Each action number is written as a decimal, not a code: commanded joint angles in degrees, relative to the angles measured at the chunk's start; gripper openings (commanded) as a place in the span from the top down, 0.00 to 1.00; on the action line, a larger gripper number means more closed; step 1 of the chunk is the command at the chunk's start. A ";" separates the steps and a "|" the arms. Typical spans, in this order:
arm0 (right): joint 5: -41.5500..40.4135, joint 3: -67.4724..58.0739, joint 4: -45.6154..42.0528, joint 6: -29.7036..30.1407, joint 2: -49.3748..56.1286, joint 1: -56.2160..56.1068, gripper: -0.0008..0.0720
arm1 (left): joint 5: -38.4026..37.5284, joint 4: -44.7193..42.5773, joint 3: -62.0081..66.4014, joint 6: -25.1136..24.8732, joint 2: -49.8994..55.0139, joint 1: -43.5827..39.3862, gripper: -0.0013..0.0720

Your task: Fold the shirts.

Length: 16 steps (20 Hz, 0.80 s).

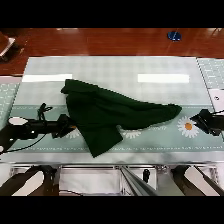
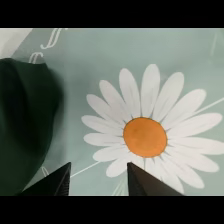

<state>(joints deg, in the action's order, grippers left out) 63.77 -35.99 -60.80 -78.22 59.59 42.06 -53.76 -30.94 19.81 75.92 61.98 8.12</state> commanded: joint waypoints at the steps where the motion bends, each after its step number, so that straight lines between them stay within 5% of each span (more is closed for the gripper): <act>1: 0.76 0.17 0.31 0.50 -0.04 0.02 0.43 | 11.23 8.98 -0.02 -2.21 4.83 -7.19 0.30; 3: 1.03 0.17 0.22 0.55 0.57 -0.48 0.43 | 13.75 10.67 1.60 -2.21 7.10 -10.25 0.30; 4: 1.60 0.15 0.44 0.57 1.49 -1.42 0.43 | 13.64 10.62 2.84 -2.23 8.00 -11.28 0.43; 5: 2.14 0.15 0.96 0.59 2.60 -2.71 0.43 | 12.87 10.62 3.96 -2.62 8.41 -11.74 0.88; 6: 2.45 0.15 2.23 1.36 3.69 -4.02 0.43 | 12.02 10.64 5.22 -4.22 8.39 -11.78 0.96; 16: -3.89 -6.73 11.08 3.06 19.19 -15.80 0.43 | 6.54 10.56 11.54 -6.47 8.37 -11.74 0.96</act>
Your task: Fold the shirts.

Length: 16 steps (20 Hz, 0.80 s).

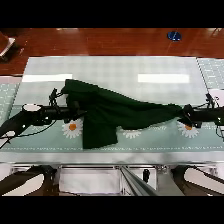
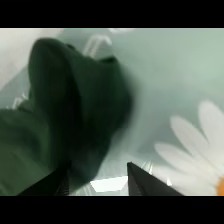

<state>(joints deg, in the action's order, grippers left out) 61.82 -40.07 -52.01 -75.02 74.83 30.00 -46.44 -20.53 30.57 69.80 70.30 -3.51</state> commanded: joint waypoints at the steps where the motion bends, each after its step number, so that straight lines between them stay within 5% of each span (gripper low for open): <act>1: -2.62 -3.63 2.51 -0.48 5.07 -5.27 0.43 | -0.79 0.15 0.79 -0.37 0.04 -0.11 0.96; 3: -3.87 -5.05 2.51 -1.99 7.10 -8.22 0.46 | -0.79 0.15 0.81 -0.37 0.04 -0.11 0.96; 5: -3.76 -6.49 2.64 -2.29 7.91 -10.19 0.84 | -1.22 0.13 1.70 -1.38 -0.13 0.02 0.96; 6: -2.80 -8.07 2.71 -1.79 7.61 -10.60 0.95 | -2.27 0.17 3.21 -2.12 -0.37 0.52 0.96; 16: 3.89 -51.15 3.91 -1.53 -15.43 -10.82 0.95 | -12.63 0.15 50.80 -2.67 -12.28 10.45 0.96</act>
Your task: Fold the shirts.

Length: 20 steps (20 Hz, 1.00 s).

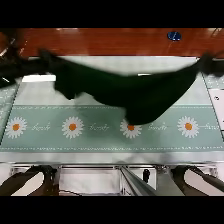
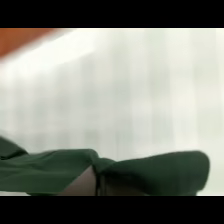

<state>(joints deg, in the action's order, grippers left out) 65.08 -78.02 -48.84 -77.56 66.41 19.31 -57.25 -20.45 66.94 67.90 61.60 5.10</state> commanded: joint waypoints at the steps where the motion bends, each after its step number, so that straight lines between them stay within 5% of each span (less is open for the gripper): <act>1: 0.66 -17.79 0.70 1.07 -10.03 -0.13 0.95 | -3.52 -0.50 20.37 -0.83 -4.85 2.43 0.96; 5: 1.68 -28.79 -5.33 -0.33 -22.05 -0.09 0.95 | -8.00 -15.13 37.81 2.19 -11.39 3.91 0.96; 11: 5.70 -29.77 -17.99 -4.31 -35.87 -0.09 0.95 | -8.66 -40.94 41.97 6.56 -25.40 3.91 0.96; 20: 18.75 -23.71 -15.39 -6.25 -37.29 -0.09 0.95 | -13.84 -47.50 32.50 8.48 -30.23 3.80 0.96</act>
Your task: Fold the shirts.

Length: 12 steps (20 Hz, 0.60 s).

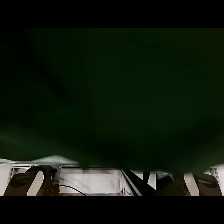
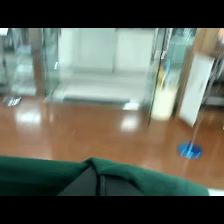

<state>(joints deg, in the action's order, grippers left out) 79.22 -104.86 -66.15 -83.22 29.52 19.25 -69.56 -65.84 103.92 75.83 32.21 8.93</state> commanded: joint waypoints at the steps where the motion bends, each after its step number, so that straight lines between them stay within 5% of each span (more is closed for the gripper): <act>1: 5.27 6.25 3.82 -0.57 -0.39 -0.02 0.95 | -2.21 -2.08 -8.26 0.57 -0.70 -0.02 0.96; 5: -0.15 23.52 10.23 3.23 0.74 -0.07 0.95 | -1.14 2.78 -24.28 -1.05 3.19 -0.04 0.96; 7: -4.20 31.78 13.84 5.86 4.13 -0.07 0.95 | 5.05 7.50 -31.56 -5.25 7.91 -0.55 0.96; 12: -13.20 38.36 17.68 12.11 24.57 -4.00 0.95 | 22.43 8.96 -35.65 -4.59 29.38 -5.18 0.96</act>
<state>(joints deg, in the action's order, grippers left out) 72.16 -70.37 -51.55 -74.89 43.77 17.72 -57.21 -59.40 71.13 71.68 50.89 5.89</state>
